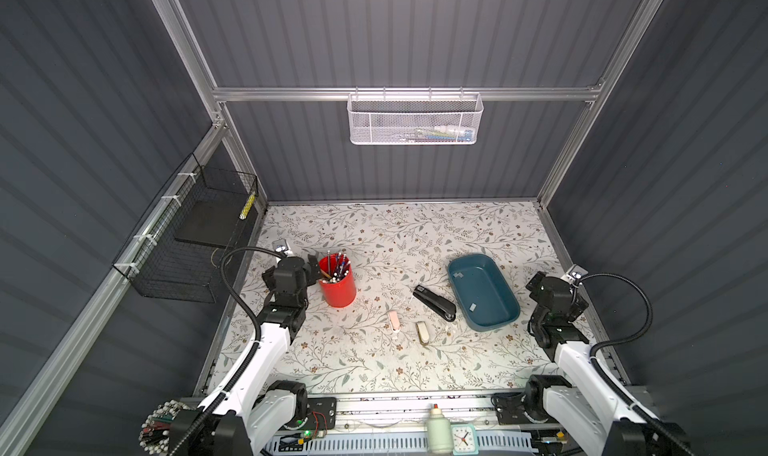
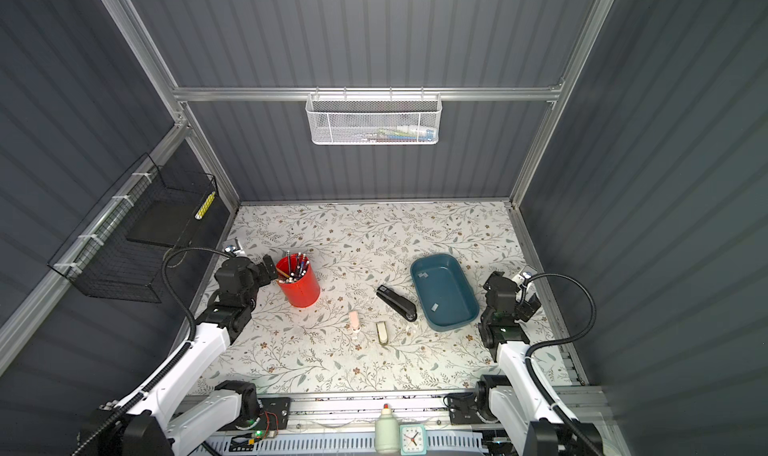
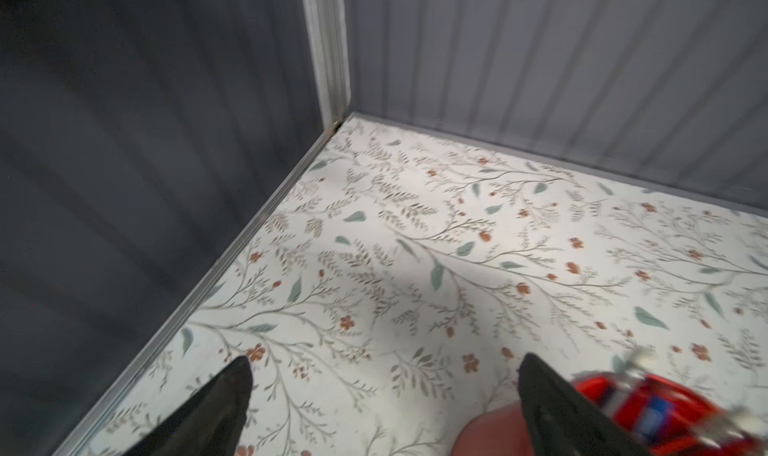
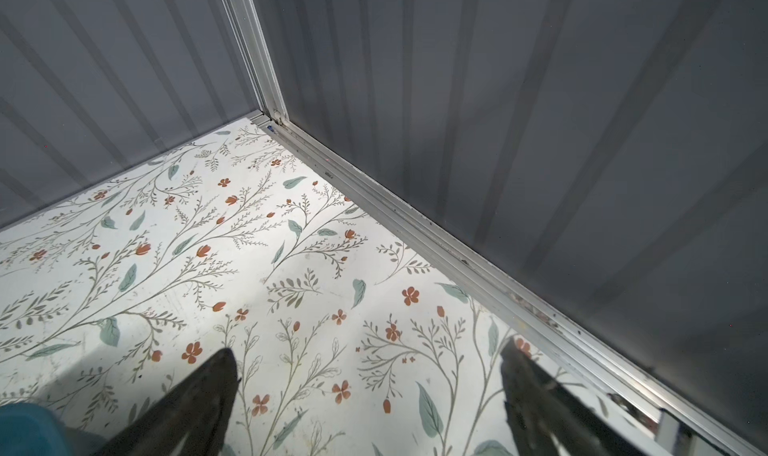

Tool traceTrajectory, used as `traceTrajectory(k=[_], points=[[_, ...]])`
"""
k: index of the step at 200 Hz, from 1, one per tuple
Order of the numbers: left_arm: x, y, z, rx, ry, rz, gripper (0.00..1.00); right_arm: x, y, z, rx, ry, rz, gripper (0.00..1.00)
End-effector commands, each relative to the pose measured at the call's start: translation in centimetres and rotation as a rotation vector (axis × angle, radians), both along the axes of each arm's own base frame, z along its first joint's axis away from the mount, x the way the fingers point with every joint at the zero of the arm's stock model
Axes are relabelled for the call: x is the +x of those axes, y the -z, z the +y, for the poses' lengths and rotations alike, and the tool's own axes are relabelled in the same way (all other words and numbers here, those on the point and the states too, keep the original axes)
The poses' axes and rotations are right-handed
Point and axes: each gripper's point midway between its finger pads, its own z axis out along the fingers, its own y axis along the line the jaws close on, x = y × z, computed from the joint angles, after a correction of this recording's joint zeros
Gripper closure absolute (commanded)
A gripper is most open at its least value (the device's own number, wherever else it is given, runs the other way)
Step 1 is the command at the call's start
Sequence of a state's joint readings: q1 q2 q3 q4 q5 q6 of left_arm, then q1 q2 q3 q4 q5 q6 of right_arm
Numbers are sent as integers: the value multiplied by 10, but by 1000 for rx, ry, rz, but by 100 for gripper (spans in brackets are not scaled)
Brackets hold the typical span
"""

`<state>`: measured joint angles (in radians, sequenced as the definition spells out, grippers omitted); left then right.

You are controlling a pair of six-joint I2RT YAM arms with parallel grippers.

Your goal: Load the staples into the stapler

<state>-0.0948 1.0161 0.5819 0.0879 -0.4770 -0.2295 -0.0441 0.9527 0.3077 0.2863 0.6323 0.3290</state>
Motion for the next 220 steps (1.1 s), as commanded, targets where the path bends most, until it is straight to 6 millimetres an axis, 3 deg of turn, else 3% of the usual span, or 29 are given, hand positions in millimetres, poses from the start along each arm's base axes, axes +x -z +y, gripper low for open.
traceTrajectory(k=[1, 29, 52, 87, 125, 161, 192, 220], points=[[-7, 36, 30, 13, -94, 82, 0, 17, -3, -3, -32, -9, -57, 1], [1, 65, 31, 39, -74, 90, 0, 43, 2, 13, -34, -145, -42, 1], [3, 88, 32, 64, -71, 74, 0, 49, -3, 24, -45, -222, -94, 1], [21, 99, 12, 51, 55, 44, 0, 57, -10, 38, -70, -320, -169, 1], [36, 88, -3, 60, 151, -87, 0, 77, 3, 62, -69, -478, -203, 1], [49, 112, -39, 55, 372, -142, 0, 80, 12, 65, -62, -497, -182, 1], [58, 120, -26, 44, 297, -72, 0, 82, 13, 61, -58, -471, -174, 1], [69, 126, -27, 34, 299, -14, 0, 86, 14, 63, -54, -486, -161, 1]])
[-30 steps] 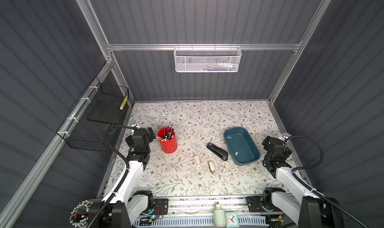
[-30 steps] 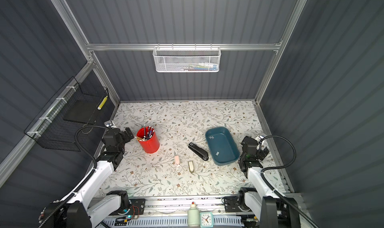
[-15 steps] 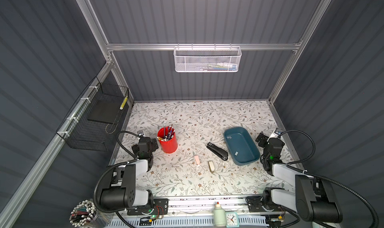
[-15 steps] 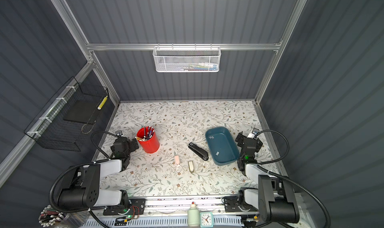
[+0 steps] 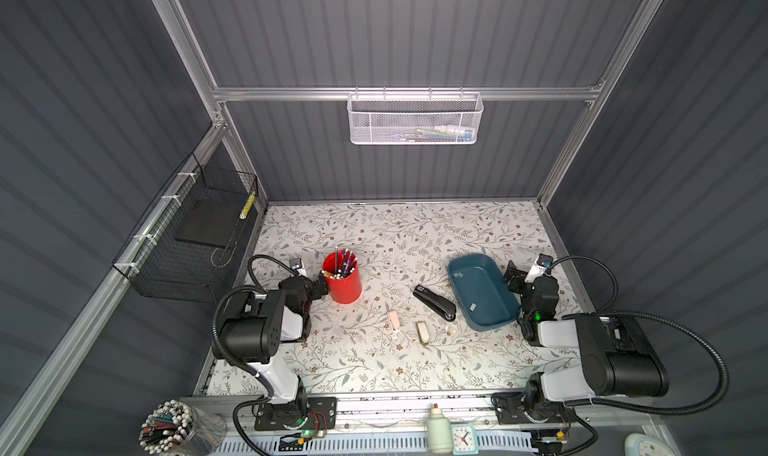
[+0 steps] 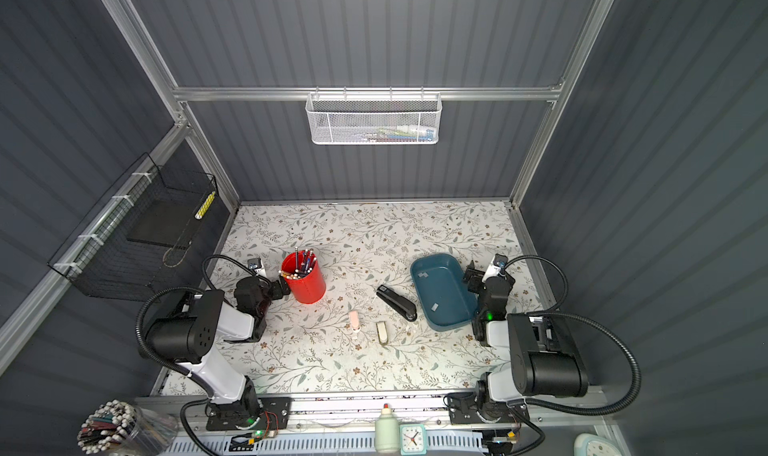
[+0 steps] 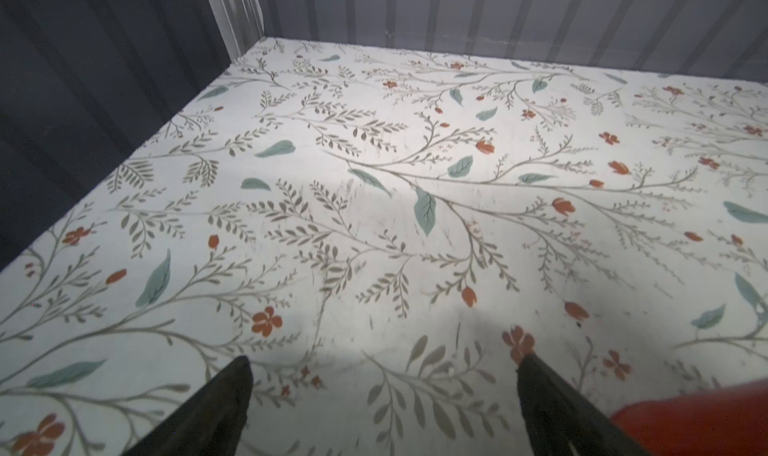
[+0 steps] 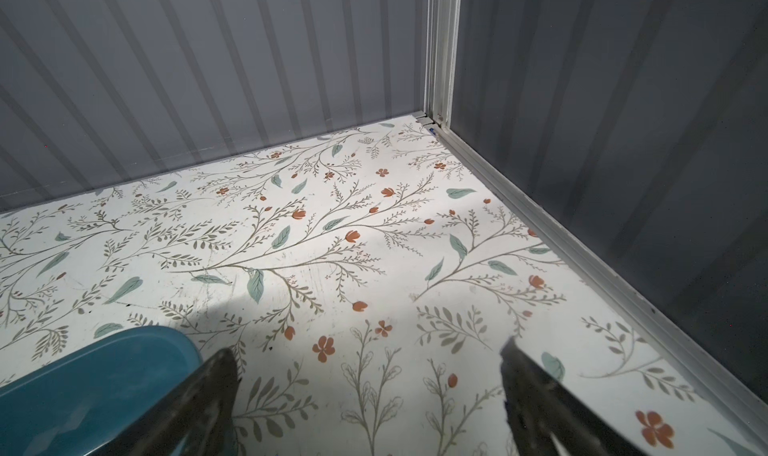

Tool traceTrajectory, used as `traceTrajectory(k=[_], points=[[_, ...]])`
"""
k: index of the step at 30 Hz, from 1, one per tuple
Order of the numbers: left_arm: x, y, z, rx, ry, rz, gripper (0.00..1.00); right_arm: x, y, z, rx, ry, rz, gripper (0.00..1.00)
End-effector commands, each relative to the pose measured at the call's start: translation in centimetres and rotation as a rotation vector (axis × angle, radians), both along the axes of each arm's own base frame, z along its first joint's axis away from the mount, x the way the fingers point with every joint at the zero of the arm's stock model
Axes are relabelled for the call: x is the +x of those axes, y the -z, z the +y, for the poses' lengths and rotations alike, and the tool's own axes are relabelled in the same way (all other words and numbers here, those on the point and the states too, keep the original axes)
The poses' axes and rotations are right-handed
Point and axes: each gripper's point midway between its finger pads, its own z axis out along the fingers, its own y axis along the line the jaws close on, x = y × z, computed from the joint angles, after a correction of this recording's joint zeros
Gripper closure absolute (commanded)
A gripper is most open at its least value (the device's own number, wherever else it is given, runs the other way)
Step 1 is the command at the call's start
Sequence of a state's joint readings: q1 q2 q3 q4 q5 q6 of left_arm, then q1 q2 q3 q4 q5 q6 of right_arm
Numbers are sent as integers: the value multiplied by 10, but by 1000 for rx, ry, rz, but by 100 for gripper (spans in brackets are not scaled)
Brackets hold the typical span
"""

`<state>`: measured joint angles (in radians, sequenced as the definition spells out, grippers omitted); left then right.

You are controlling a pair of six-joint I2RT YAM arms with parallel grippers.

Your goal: Load the staples into the stapler

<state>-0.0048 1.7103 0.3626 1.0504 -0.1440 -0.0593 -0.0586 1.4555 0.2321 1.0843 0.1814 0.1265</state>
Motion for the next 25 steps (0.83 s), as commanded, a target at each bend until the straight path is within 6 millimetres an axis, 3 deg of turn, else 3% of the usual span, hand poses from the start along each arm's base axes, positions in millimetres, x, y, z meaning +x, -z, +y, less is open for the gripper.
traceTrajectory(k=[1, 25], points=[[15, -9, -2, 12, 21, -9, 0, 8, -12, 1, -11, -15, -30, 1], [18, -7, -13, 15, 87, 15, 0, 17, -9, 10, -33, -55, 16, 1]])
